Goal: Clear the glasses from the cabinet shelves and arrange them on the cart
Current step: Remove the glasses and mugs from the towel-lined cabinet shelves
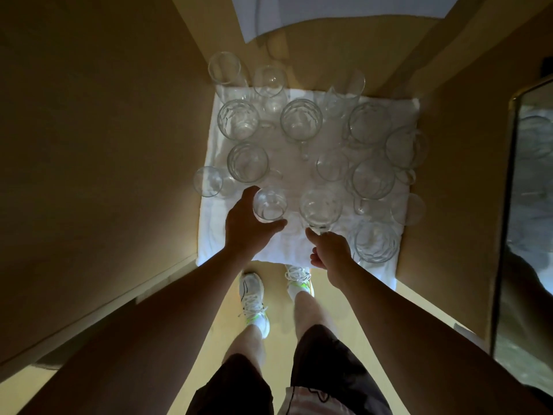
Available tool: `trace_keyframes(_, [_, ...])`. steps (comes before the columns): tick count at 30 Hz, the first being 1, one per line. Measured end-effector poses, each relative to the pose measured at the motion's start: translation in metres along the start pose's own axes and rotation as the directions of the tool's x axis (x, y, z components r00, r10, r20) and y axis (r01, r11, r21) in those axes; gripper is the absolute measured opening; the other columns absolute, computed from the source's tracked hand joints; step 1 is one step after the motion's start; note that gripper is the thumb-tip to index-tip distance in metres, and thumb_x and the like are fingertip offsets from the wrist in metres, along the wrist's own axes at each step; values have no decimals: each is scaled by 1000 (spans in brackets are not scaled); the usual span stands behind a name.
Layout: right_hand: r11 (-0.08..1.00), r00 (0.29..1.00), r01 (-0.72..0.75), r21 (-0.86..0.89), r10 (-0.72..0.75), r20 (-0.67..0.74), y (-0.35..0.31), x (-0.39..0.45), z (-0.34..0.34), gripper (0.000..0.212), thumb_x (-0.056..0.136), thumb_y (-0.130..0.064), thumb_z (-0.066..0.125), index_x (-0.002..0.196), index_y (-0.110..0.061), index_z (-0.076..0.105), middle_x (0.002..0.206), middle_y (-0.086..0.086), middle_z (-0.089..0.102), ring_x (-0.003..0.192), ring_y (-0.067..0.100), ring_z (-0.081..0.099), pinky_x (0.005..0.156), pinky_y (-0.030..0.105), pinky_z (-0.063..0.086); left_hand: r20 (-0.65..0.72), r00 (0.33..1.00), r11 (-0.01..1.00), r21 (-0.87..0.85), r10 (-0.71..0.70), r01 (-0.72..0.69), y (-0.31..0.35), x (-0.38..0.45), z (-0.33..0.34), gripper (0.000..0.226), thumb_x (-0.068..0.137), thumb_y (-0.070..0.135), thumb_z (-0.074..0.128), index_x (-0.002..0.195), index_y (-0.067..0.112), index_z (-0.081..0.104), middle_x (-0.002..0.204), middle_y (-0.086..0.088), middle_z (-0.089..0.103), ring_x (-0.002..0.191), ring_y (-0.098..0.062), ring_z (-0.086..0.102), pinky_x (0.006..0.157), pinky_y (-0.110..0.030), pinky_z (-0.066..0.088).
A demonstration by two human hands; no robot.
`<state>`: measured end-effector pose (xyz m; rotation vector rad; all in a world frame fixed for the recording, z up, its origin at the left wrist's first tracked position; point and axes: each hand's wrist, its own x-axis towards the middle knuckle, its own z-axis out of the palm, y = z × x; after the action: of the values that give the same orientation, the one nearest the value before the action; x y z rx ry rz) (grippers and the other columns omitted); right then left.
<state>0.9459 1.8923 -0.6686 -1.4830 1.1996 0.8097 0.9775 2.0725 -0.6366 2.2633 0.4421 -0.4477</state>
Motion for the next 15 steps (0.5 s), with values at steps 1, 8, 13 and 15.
trace_keyframes(1, [1000, 1000, 8, -20, -8, 0, 2, -5, 0, 32, 91, -38, 74, 86, -8, 61, 67, 7, 56, 63, 21, 57, 85, 42, 59, 6, 1000, 1000, 11, 15, -15, 1, -3, -5, 88, 61, 43, 93, 135, 24, 48, 123, 4, 67, 110, -18, 63, 93, -33, 52])
trace_keyframes(8, [991, 993, 119, -66, -120, -10, 10, -52, -6, 38, 90, -45, 71, 84, -8, 64, 66, 8, 63, 60, 23, 64, 82, 46, 62, 20, 996, 996, 4, 89, -89, 18, -27, -48, 88, 60, 44, 94, 133, 26, 49, 122, 13, 63, 113, -12, 59, 85, -20, 42])
trace_keyframes(13, [978, 979, 203, 53, -202, -33, 8, -107, -12, 39, 85, -41, 78, 82, -5, 65, 66, 13, 61, 56, 25, 61, 58, 33, 61, -24, 977, 976, -22, 214, -214, 30, -62, -84, 78, 57, 44, 94, 121, 28, 52, 102, 21, 57, 96, -5, 54, 72, -11, 36])
trace_keyframes(15, [966, 968, 249, 67, -247, -45, 8, -133, -16, 37, 84, -39, 80, 80, -5, 64, 68, 14, 63, 57, 27, 64, 52, 31, 59, -19, 973, 973, -19, 229, -229, 35, -78, -103, 80, 55, 52, 89, 120, 27, 51, 104, 14, 60, 94, -11, 58, 72, -20, 39])
